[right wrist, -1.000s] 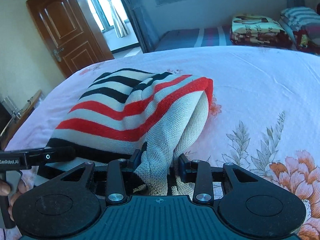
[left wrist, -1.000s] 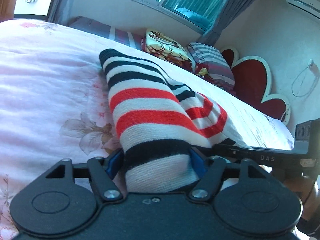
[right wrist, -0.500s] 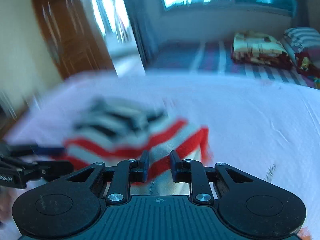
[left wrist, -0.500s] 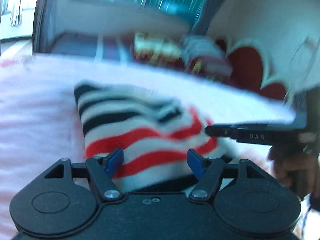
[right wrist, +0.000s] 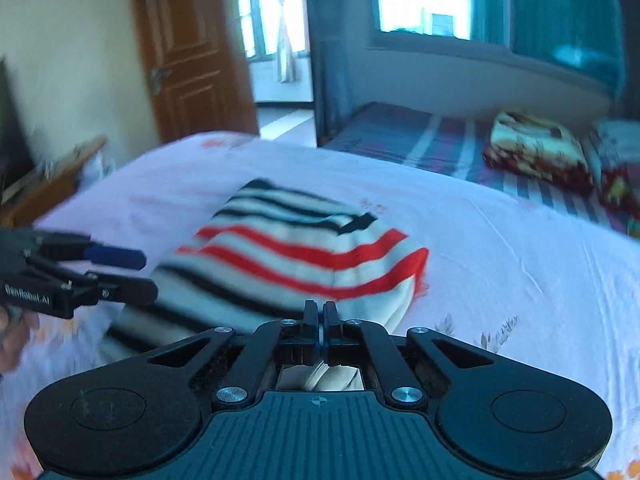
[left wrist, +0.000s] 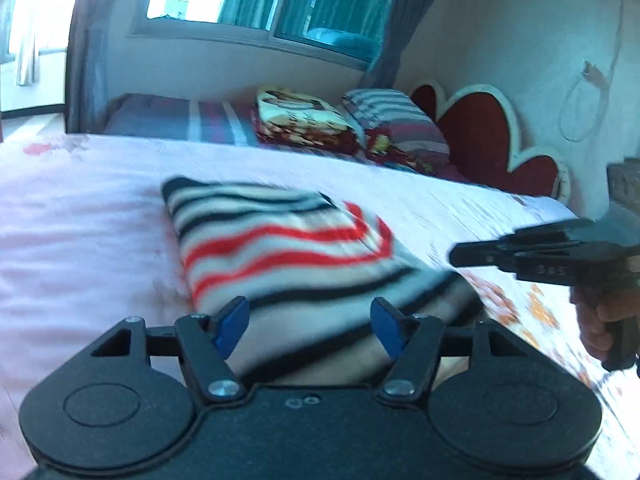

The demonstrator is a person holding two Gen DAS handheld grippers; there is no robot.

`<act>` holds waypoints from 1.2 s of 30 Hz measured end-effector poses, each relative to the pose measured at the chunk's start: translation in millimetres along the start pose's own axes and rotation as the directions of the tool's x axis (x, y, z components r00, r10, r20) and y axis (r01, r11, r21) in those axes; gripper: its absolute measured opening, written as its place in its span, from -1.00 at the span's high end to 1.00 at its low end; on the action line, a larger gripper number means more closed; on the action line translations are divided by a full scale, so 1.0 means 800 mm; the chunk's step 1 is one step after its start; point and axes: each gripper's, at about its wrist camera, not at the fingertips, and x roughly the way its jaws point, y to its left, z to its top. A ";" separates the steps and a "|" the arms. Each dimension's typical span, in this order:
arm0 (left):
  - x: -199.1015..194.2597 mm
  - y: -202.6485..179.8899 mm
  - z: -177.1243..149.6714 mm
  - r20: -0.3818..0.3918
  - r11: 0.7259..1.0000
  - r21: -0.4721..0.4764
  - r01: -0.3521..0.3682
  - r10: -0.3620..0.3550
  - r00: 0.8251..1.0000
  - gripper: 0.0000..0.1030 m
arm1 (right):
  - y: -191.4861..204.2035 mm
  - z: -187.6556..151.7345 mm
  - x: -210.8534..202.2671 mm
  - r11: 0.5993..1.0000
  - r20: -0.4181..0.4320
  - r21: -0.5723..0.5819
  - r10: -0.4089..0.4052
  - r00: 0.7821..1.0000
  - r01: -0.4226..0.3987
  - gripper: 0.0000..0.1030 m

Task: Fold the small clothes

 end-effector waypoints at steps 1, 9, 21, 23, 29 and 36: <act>0.001 -0.008 -0.005 -0.019 1.000 0.020 0.004 -0.003 1.000 -0.12 | 0.011 -0.005 0.002 0.999 -0.016 -0.040 -0.016 1.000 0.015 0.98; 0.019 -0.013 -0.037 -0.061 1.000 0.030 0.006 -0.004 0.998 -0.12 | 0.015 -0.043 0.041 0.992 -0.129 -0.063 -0.114 0.985 0.107 0.99; 0.011 -0.030 -0.064 -0.023 0.994 0.081 -0.076 0.078 0.997 -0.16 | -0.020 -0.082 0.012 0.977 -0.063 0.071 -0.199 0.978 0.203 0.98; 0.007 -0.032 -0.067 -0.019 0.994 0.071 -0.084 0.085 0.996 -0.16 | -0.006 -0.073 -0.021 0.981 0.048 0.074 -0.184 0.982 0.181 0.98; -0.023 -0.035 -0.068 0.064 0.991 0.000 -0.132 0.132 0.989 -0.16 | 0.033 -0.055 -0.012 0.995 0.045 -0.057 -0.085 0.995 0.088 0.98; 0.001 -0.047 -0.073 -0.023 0.977 0.032 -0.211 0.212 0.977 -0.19 | 0.017 -0.092 0.037 0.993 -0.085 0.024 -0.111 0.990 0.113 0.98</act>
